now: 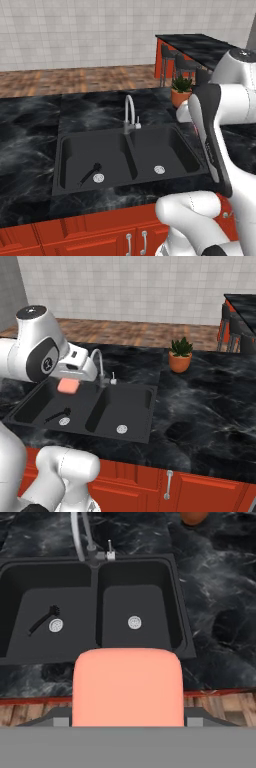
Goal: Pick up the dish brush and bar soap from the sink, and place them back in the cabinet, and close the cabinet door.
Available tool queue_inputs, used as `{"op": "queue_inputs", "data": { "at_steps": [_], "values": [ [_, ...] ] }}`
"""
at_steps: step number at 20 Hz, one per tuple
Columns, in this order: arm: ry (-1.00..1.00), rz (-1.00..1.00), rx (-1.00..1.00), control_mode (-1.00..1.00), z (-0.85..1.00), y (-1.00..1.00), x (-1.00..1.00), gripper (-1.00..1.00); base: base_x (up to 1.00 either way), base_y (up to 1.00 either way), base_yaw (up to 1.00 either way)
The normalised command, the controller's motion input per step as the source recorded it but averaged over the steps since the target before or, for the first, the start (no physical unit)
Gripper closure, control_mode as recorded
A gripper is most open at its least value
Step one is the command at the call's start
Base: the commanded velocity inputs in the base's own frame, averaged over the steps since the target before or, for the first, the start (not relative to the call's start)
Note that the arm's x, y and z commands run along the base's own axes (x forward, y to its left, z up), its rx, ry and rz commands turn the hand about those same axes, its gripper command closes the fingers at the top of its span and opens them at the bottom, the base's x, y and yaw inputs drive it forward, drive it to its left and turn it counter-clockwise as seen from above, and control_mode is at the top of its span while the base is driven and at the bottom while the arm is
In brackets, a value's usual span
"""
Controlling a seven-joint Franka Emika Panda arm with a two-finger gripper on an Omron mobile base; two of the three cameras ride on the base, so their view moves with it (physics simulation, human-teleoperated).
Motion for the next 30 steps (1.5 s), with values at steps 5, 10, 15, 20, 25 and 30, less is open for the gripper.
{"op": "queue_inputs", "data": {
  "at_steps": [5,10,15,20,25,30],
  "values": [
    [0.0,0.0,0.0,1.0,0.02,-0.01,-0.06,1.0,-0.42,-0.06,-0.01],
    [0.0,0.0,0.0,1.0,0.0,0.0,0.0,1.0,-0.65,-0.08,-0.22],
    [0.0,0.0,0.0,1.0,0.0,0.0,0.0,1.0,-0.55,-0.07,-0.44],
    [0.0,0.0,0.0,1.0,0.0,0.0,0.0,1.0,-0.17,-0.01,-0.7],
    [0.0,0.0,0.0,1.0,0.0,0.0,0.0,1.0,0.0,-0.03,-0.72],
    [0.0,0.0,0.0,1.0,0.0,0.0,0.0,1.0,-0.06,-0.12,-0.72]
  ]
}}
